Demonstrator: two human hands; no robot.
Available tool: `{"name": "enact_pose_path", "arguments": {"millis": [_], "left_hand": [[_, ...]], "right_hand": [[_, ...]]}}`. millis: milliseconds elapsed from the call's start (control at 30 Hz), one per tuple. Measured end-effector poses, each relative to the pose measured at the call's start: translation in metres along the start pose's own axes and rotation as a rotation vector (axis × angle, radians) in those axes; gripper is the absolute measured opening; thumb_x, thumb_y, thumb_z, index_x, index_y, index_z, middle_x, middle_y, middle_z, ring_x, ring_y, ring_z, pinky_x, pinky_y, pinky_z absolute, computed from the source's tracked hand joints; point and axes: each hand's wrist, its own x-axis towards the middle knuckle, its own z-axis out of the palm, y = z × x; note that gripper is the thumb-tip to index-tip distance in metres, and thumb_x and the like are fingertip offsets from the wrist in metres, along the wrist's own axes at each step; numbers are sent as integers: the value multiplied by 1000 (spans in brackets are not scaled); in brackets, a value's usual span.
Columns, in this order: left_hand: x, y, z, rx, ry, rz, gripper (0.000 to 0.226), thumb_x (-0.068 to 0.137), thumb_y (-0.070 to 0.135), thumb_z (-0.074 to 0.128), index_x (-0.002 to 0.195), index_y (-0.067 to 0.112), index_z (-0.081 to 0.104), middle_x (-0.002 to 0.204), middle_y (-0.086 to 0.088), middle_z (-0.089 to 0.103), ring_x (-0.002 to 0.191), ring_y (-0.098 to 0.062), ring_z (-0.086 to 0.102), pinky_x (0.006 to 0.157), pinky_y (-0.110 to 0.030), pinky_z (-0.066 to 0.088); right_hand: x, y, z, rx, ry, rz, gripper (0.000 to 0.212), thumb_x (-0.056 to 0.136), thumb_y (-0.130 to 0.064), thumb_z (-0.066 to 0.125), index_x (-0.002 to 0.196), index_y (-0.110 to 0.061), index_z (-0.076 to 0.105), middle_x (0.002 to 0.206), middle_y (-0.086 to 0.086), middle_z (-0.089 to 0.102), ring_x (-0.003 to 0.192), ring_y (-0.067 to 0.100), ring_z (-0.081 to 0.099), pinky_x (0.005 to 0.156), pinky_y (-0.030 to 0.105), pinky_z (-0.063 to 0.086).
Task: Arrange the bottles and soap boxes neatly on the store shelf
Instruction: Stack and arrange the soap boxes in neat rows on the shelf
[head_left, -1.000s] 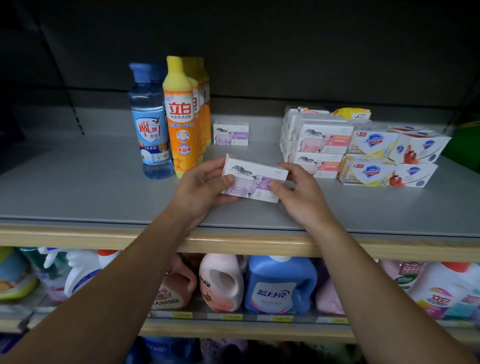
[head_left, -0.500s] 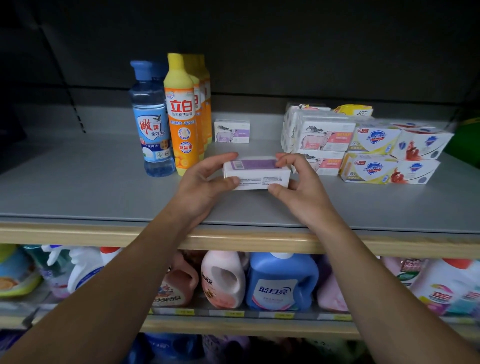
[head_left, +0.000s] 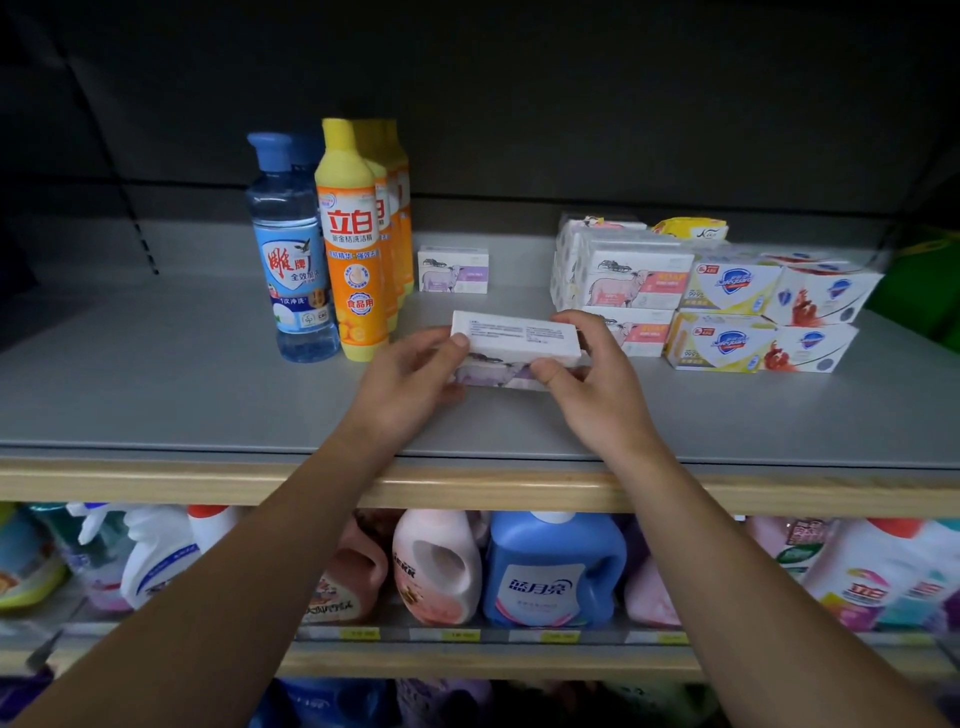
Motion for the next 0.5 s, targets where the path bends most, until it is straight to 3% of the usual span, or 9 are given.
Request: {"name": "enact_pose_path", "arguments": {"millis": [100,200,333,433,500], "left_hand": [[4,-5,-3,404,75,94,24,95,33,57,110,21,71,106,9,72,98,-7,66,85,-19,49],[4,-7,-11,620,37,158,28,90,26,64,116,15,68,111,-1,71,98,-15,67,89,-29,52],[0,-9,-31,984,-115,209,37,89,36,63,122,20,65,118,-3,68,103,-24,64,87,-35,51],[-4,-11,-40,1071,-159,186,43,91,43,59,125,16,64,122,-4,66,111,-24,60,93,-34,49],[-5,-12,-39,1089,-167,204,43,92,43,58,124,15,64,124,-4,66,114,-24,59,95,-36,48]], "right_hand": [[2,4,0,-89,-19,38,35,89,-23,67,119,-34,53,95,-21,61,73,-8,59,64,3,39],[6,5,0,-161,-6,100,30,89,-25,67,117,-27,56,93,-10,68,91,10,65,69,4,39],[2,-2,2,-609,39,-56,48,88,-33,67,134,-26,55,134,3,51,117,27,49,96,33,40],[-8,-7,5,-802,13,-350,48,86,-26,67,134,-25,59,136,3,53,120,30,45,101,43,39],[-10,-4,6,-863,-63,-409,53,86,-27,66,138,-22,55,135,2,54,124,31,45,104,44,39]]}}
